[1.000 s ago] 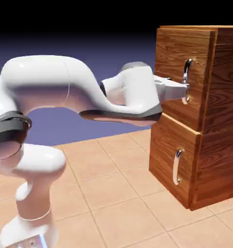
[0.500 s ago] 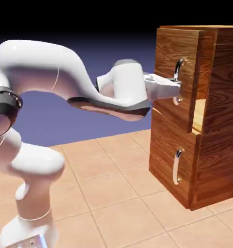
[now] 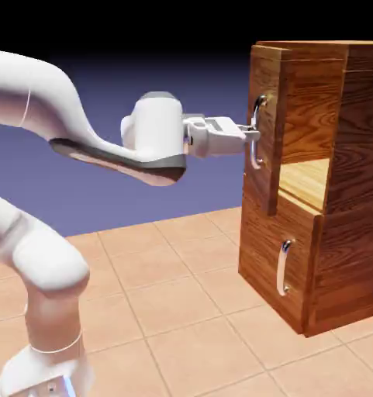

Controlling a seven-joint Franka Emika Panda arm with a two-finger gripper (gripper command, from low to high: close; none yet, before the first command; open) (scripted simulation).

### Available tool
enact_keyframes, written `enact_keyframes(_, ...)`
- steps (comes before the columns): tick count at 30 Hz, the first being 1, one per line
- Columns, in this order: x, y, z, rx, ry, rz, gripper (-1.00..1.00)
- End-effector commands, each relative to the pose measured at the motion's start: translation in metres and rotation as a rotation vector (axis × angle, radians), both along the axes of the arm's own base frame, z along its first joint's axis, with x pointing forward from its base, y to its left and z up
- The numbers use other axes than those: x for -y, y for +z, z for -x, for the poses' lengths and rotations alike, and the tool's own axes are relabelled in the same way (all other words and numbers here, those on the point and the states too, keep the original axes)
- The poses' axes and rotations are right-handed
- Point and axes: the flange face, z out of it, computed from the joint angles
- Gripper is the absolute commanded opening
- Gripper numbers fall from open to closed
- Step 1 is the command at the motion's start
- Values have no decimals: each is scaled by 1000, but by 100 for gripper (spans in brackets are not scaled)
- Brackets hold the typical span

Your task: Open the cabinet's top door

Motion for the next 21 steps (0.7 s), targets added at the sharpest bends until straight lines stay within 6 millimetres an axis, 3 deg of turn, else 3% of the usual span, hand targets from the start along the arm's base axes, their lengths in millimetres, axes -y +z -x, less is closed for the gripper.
enact_keyframes(1, -3, 0, 2, 0, -13, -2, -100)
enact_keyframes(12, -27, 0, 20, 0, -113, -2, -100)
enact_keyframes(21, -70, 0, 44, 1, -278, -2, -100)
